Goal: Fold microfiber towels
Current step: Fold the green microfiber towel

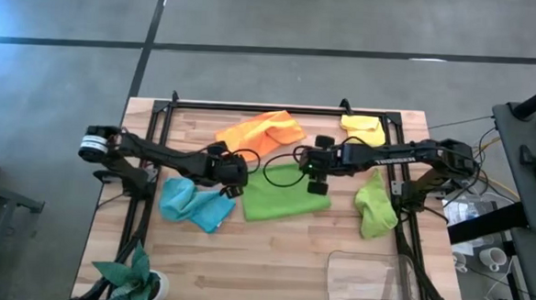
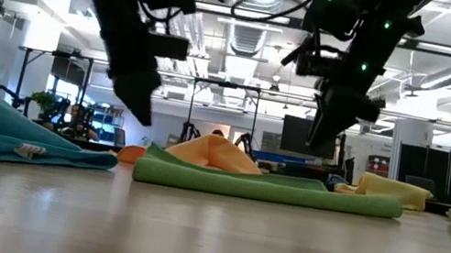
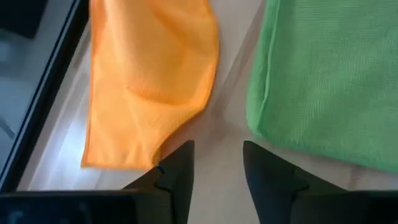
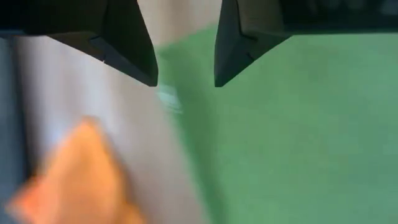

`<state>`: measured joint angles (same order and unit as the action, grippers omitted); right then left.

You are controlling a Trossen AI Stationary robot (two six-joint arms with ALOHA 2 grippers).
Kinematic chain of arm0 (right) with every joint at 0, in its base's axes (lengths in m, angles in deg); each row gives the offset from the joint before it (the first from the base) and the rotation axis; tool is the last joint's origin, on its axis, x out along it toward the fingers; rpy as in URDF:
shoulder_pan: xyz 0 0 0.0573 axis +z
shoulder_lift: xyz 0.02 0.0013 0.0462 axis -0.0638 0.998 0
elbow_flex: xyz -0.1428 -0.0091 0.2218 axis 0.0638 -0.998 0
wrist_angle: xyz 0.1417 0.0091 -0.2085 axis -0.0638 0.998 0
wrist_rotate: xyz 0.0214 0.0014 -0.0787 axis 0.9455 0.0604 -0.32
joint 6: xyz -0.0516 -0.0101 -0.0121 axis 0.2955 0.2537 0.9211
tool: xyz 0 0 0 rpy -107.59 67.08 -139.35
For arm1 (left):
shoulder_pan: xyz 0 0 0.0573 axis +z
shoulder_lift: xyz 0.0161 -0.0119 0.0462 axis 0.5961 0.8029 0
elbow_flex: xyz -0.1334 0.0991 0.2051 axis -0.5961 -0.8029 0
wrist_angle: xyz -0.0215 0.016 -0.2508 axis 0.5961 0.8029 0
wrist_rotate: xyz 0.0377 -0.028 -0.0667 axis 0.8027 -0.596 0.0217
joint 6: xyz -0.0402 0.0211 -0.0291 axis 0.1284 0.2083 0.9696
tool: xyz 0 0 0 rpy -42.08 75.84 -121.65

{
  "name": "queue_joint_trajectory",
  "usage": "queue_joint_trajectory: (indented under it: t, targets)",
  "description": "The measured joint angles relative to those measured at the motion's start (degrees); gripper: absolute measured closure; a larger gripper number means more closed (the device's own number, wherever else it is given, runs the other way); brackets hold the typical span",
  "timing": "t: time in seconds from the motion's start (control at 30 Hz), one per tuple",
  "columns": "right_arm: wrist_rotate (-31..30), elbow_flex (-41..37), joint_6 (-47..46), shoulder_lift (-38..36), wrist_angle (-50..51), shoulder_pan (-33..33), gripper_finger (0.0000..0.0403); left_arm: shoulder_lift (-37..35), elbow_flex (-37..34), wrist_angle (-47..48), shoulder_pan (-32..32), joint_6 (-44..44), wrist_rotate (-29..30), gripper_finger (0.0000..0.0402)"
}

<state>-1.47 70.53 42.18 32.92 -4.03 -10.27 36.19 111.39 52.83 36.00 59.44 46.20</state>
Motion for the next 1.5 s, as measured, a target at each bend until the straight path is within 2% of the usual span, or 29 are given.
queue_joint_trajectory:
  t: [0.1,0.23,0.3,0.5,0.7,0.8,0.97,1.03,1.1,1.2,1.37,1.5]
  targets:
    - [7.7,-1.5,-4.6,0.5,-1.1,0.9,0.0253,-1.9,-1.0,-5.5,-0.9,1.3,-2.8,0.0269]
    - [9.3,-4.2,-6.5,2.1,-4.0,4.3,0.0267,-0.6,-5.6,-24.7,-2.7,-2.4,-14.4,0.0267]
    - [9.4,-4.9,-7.7,3.1,-4.1,6.3,0.0273,1.7,-8.3,-33.6,-3.6,-3.6,-16.2,0.0267]
    - [9.4,-5.0,-9.8,4.7,-2.5,11.3,0.0277,9.1,-10.2,-37.1,-3.5,-3.6,-14.9,0.0267]
    - [9.2,-6.9,-4.5,7.2,-2.0,11.3,0.0278,16.4,-8.3,-43.1,-7.2,-3.8,-18.5,0.0267]
    - [6.2,-7.3,1.6,7.9,0.7,9.6,0.0278,17.2,-6.1,-42.4,-10.2,-3.6,-19.5,0.0267]
    - [-7.8,-7.6,14.4,6.3,4.3,6.4,0.0278,13.5,-3.3,-38.9,-12.8,-3.4,-20.6,0.0267]
    - [-11.7,-5.1,16.8,5.0,5.9,6.1,0.0278,10.3,-2.2,-37.2,-12.8,-3.6,-18.1,0.0267]
    - [-12.2,-2.6,16.3,3.4,8.6,6.2,0.0278,7.7,-2.1,-36.5,-12.5,-5.4,-14.7,0.0267]
    - [-6.7,-0.2,9.9,2.3,8.8,6.6,0.0278,6.2,-2.7,-36.8,-11.2,-10.0,-11.0,0.0267]
    - [10.8,-0.5,-3.0,1.1,1.7,8.7,0.0283,8.8,-2.7,-40.8,-7.8,-13.1,-12.3,0.0267]
    - [14.1,-2.8,-7.5,2.0,-5.4,13.2,0.0284,15.0,-2.6,-47.3,-6.4,-18.0,-17.2,0.0267]
